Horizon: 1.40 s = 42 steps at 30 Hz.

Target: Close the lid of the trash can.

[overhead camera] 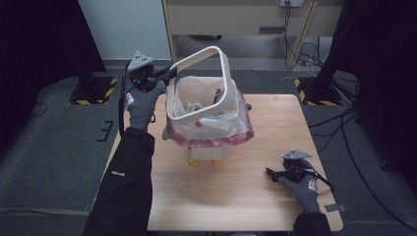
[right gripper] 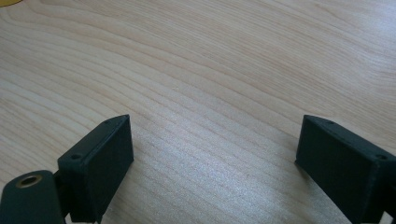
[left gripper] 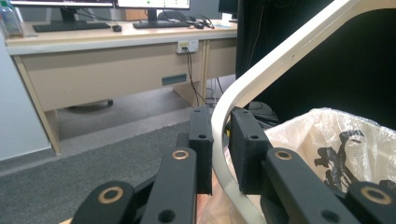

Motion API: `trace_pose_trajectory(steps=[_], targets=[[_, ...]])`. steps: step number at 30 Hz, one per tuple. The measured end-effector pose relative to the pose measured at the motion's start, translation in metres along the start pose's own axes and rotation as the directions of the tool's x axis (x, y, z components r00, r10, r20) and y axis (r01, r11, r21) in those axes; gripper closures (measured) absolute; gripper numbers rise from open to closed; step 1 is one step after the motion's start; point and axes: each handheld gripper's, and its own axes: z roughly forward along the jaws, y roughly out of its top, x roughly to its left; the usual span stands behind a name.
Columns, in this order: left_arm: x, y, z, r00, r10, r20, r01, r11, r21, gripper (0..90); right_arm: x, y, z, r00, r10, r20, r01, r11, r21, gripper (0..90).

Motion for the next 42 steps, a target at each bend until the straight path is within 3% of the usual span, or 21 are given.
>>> trace_pose_trajectory(steps=[7,13,15,19,25,28,34,40,42], targets=[[-0.002,-0.003,0.008,1.0000,-0.005,0.004,0.005,0.9993,0.038,78.2,0.000,0.000,0.000,1.0000,0.000,-0.002,0.000,1.000,0.001,11.1],[-0.002,-0.005,0.013,0.9982,-0.054,0.028,0.052,0.9967,0.063,77.0,0.000,0.000,0.000,1.0000,-0.001,-0.003,0.001,1.000,0.001,11.2],[-0.003,-0.007,0.015,0.9986,-0.052,0.010,0.051,0.9943,0.093,73.0,0.000,0.000,0.000,1.0000,-0.003,-0.004,0.003,1.000,0.000,11.2],[-0.004,-0.008,0.016,0.9988,-0.049,0.011,0.047,0.9951,0.087,67.5,0.000,0.000,0.000,1.0000,-0.003,-0.005,0.003,1.000,0.000,11.2],[0.000,-0.009,0.016,0.9979,-0.064,0.012,0.063,0.9957,0.068,47.4,0.000,0.000,0.000,1.0000,-0.004,-0.006,0.004,1.000,0.000,11.4],[0.002,-0.012,0.016,0.9976,-0.069,0.007,0.069,0.9957,0.063,42.1,0.000,0.000,0.000,1.0000,-0.005,-0.007,0.005,1.000,-0.002,11.7],[0.005,-0.018,0.015,0.9971,-0.067,0.037,0.066,0.9974,0.031,34.4,0.000,0.000,0.000,0.9999,-0.012,-0.010,0.012,1.000,-0.005,12.6],[0.004,-0.022,0.006,0.9946,-0.058,0.086,0.062,0.9972,-0.043,32.8,0.000,0.000,-0.002,0.9998,0.009,-0.015,-0.010,0.999,-0.039,33.4],[0.004,-0.022,0.003,0.9958,-0.049,0.077,0.053,0.9973,-0.052,32.3,-0.001,0.000,-0.004,0.9997,0.023,-0.008,-0.023,0.997,-0.068,37.2]])
